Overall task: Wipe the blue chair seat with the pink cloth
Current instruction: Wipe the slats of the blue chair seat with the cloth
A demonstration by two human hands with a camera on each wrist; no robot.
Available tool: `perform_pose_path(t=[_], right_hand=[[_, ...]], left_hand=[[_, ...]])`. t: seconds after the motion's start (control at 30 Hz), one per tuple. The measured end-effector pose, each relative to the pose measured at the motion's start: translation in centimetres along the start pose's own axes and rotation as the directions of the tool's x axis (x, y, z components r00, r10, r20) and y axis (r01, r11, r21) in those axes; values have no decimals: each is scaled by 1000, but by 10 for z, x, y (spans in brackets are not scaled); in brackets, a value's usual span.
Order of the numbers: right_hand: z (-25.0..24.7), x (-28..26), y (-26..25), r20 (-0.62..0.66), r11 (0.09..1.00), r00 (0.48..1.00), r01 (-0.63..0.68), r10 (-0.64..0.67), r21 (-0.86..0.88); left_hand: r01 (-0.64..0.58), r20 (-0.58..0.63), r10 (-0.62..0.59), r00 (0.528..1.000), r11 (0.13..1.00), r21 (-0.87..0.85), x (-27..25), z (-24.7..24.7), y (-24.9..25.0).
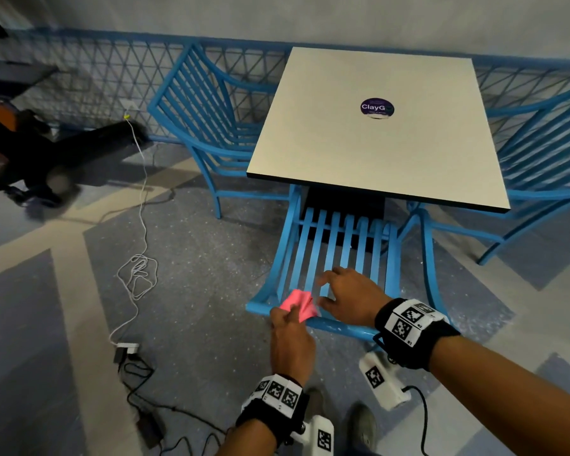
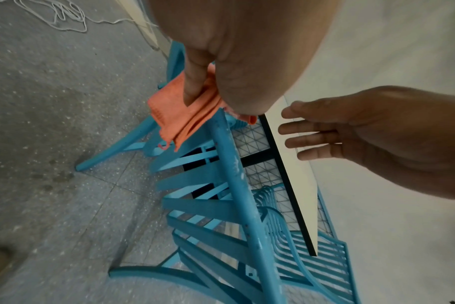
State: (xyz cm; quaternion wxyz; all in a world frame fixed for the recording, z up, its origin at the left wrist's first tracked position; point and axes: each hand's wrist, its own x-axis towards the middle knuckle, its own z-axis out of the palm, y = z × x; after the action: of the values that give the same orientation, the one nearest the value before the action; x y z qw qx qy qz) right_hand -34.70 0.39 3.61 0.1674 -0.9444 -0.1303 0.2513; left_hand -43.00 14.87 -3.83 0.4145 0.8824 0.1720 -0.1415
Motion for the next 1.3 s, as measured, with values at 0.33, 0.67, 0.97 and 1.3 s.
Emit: perform_pose_path(t=[0.33,0.67,0.97,1.3], right_hand=[[-6,-6,10,-13,1000,1000,-17,17,7],[7,-5,9,-8,1000,1000,-7,7,9],[17,-21,36,12,998,998,-63,63,-7],[25,-36,54,13,991,991,-131,131,-14]], left_hand=[[-56,-177,86,980,985,166,16,-80,-22],[-135,-25,143,989,969,205,0,-2,-2],[-279,73,274,959,957,76,10,-42,-9],[-297,13,300,954,934,200,20,-8,-30]])
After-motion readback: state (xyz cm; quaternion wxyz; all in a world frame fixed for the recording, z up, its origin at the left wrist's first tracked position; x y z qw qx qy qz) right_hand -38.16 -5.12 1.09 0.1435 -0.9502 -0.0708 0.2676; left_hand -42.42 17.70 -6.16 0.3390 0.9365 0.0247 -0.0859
